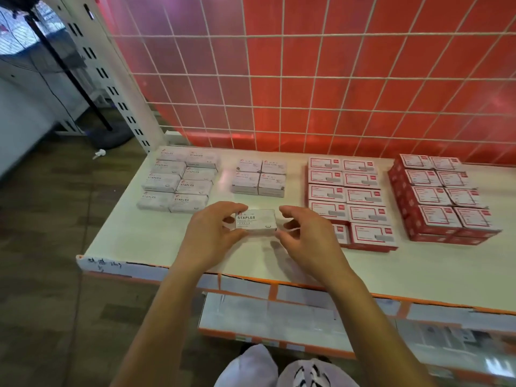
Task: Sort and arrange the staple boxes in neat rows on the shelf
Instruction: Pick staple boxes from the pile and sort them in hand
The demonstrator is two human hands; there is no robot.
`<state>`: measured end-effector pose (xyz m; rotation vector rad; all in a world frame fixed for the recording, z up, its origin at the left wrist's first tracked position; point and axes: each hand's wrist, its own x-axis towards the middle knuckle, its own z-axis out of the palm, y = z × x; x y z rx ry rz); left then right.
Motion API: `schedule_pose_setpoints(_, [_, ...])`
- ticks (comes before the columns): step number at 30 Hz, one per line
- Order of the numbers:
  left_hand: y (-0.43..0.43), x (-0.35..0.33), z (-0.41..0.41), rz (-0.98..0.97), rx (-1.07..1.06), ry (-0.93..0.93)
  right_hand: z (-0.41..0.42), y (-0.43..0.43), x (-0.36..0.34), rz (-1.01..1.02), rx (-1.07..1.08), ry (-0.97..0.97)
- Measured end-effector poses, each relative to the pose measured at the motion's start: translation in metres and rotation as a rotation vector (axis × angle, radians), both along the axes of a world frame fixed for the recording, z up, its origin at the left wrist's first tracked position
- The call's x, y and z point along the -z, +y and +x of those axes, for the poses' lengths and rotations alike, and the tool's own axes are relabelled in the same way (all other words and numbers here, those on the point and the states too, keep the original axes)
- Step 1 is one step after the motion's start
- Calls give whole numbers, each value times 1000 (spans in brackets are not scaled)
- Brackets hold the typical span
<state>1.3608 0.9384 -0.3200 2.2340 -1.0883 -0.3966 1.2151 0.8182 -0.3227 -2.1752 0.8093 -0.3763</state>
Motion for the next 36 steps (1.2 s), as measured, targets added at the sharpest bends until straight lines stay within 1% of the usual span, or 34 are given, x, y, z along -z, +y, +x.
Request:
schedule_pose_setpoints(7, [22, -2, 43, -12, 18, 12, 46, 19, 3, 1, -17, -8])
schedule_pose_setpoints(11, [34, -3, 65, -24, 44, 6, 80, 30, 6, -99, -93, 12])
schedule_pose_setpoints(15, [44, -2, 89, -31, 39, -37, 109, 35, 3, -194, -157, 88])
schedule_pose_setpoints(19, [49, -2, 105, -80, -9, -70, 133, 36, -2, -224, -181, 112])
schedule_pose_setpoints(21, [50, -2, 111, -91, -50, -126, 144, 33, -4, -241, -167, 124])
schedule_pose_setpoints(26, [54, -1, 129, -11, -139, -249, 168, 20, -9, -263, -94, 177])
schedule_pose_setpoints(30, [54, 1, 139, 94, -159, -298, 185, 16, -7, -275, -55, 216])
schedule_pose_setpoints(33, [52, 3, 145, 106, -145, -329, 194, 14, -5, -253, -36, 229])
schedule_pose_setpoints(36, [49, 6, 147, 117, -143, -317, 200, 13, -3, -237, -37, 239])
